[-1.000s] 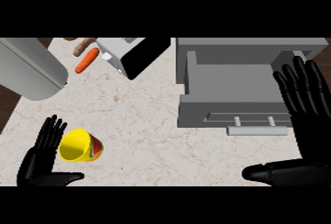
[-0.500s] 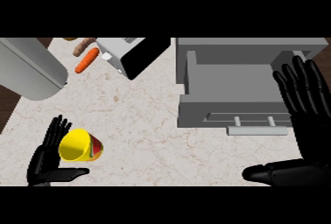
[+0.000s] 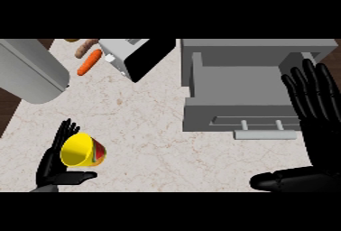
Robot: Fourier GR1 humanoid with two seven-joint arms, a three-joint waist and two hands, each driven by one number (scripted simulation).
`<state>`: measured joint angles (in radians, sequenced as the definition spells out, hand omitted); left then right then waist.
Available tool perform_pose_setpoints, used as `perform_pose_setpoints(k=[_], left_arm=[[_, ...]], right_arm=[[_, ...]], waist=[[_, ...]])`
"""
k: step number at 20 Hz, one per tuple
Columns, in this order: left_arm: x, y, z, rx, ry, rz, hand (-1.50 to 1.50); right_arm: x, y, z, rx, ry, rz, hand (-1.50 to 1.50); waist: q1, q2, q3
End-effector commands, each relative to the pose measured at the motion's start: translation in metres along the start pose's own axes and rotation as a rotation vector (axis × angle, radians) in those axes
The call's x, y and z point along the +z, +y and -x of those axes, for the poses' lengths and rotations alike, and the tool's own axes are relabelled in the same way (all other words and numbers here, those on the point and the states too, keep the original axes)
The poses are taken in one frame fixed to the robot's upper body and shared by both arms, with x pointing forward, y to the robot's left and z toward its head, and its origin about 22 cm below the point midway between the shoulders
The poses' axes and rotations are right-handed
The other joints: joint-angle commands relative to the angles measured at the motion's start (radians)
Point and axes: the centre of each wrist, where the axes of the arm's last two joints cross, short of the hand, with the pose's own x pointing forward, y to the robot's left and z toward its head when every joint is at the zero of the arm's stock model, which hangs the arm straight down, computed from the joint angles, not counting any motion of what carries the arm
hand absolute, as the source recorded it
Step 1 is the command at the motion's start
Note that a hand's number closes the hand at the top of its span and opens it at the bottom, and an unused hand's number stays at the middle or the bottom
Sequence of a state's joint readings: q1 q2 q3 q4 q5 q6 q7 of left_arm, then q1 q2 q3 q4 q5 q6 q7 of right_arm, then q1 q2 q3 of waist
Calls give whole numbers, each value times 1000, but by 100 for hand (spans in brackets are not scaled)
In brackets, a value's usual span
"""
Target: Pick up the cup, place it into the drawer and close the drawer
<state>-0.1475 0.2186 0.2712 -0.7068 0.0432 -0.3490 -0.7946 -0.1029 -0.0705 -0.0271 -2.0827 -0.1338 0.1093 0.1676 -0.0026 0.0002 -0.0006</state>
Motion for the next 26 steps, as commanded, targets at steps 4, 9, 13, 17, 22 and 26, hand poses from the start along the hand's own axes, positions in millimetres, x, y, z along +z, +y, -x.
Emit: perform_pose_setpoints(k=[4,9,13,17,22,26], left_arm=[[-3,-9,13,65,-25,21,-150],[-22,1,10,120,-11,8,-150],[-15,-1,9,183,-32,46,-150],[-14,-17,17,258,-25,122,-150],[-27,-15,11,316,-50,143,150],[-36,-20,7,287,-137,143,150]], right_arm=[[-1,6,-9,-13,-1,10,-150],[0,-6,-18,-11,2,4,-150],[-5,-11,1,4,20,-11,-150],[-7,1,3,2,20,0,-150],[-7,-8,-3,-6,10,-3,-150],[5,-5,-8,5,18,-9,-150]], waist=[[0,0,0],[-8,2,-1],[-1,1,0],[1,1,0],[-3,2,-1],[-6,0,-1]])
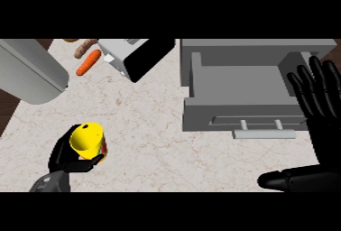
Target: Pick up the cup, place it into the drawer and close the drawer
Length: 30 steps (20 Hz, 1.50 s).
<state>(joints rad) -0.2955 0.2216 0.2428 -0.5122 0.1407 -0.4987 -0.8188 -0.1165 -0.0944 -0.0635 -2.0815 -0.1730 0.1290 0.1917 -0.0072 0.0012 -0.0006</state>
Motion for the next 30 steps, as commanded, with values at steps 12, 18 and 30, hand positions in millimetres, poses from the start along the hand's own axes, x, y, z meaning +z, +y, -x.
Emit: perform_pose_setpoints(k=[12,18,30], left_arm=[[-17,-24,7,-74,-301,-196,150],[-46,-51,-7,3,-383,-98,150],[-84,-139,-107,10,-403,131,150]], right_arm=[[-5,-5,-7,14,-21,5,-150],[8,-6,12,17,15,-5,-150],[-2,-10,-3,18,13,30,-150]], waist=[[3,0,0],[8,-2,1],[28,-10,2]])
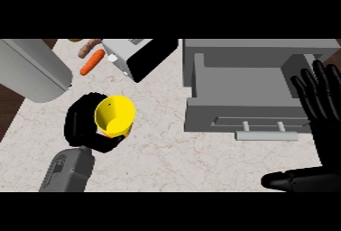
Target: Pick up the cup, place it into the drawer and close the drawer
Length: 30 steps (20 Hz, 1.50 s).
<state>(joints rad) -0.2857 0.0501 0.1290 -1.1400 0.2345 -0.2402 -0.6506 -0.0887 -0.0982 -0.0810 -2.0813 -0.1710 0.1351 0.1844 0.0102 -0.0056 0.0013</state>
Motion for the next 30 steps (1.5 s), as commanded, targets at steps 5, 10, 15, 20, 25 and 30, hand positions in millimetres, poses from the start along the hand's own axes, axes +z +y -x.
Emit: perform_pose_setpoints(k=[5,10,15,20,25,30], left_arm=[[-56,-66,-47,54,-14,49,150],[-108,-96,-73,13,-29,57,150],[-135,-119,-90,-25,-38,98,150],[-152,-147,-91,-65,-25,111,150],[-177,-183,-92,-87,-8,126,150],[-198,-198,-87,-136,51,148,150]], right_arm=[[5,6,-5,4,-5,-9,-150],[1,20,8,6,-8,-8,-150],[2,-2,4,10,-16,2,-150],[-6,-1,-4,2,-28,-4,-150],[10,0,8,0,2,-1,-150],[-6,-2,8,18,-18,2,-150]], waist=[[-12,4,-1],[-14,6,-1],[-16,6,-1],[-16,6,-1],[-26,7,-1],[-25,9,-1]])
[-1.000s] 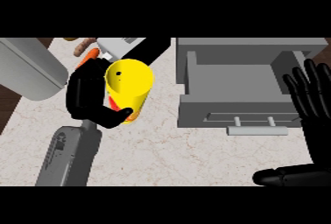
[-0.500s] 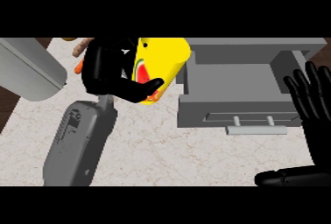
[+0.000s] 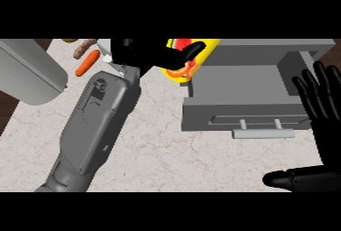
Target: Pick up the cup, place it into the drawer and close the drawer
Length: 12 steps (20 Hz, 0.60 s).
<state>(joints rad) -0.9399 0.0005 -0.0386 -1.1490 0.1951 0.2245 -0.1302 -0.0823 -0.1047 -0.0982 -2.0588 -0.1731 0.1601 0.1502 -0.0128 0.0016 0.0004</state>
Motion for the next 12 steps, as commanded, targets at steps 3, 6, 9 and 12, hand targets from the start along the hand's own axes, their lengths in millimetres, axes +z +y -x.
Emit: perform_pose_setpoints(k=[3,6,9,12], left_arm=[[-22,-14,12,-28,45,27,150],[-9,-22,33,-56,49,1,150],[-25,-31,31,-57,90,-5,150],[-24,-36,44,-82,102,-16,150]], right_arm=[[5,12,4,-5,17,10,-150],[-4,-11,12,4,6,1,-150],[-1,7,-4,3,-9,9,-150],[-15,-10,0,15,-3,-23,-150]], waist=[[-3,1,0],[-3,2,0],[-12,3,0],[-20,7,0]])
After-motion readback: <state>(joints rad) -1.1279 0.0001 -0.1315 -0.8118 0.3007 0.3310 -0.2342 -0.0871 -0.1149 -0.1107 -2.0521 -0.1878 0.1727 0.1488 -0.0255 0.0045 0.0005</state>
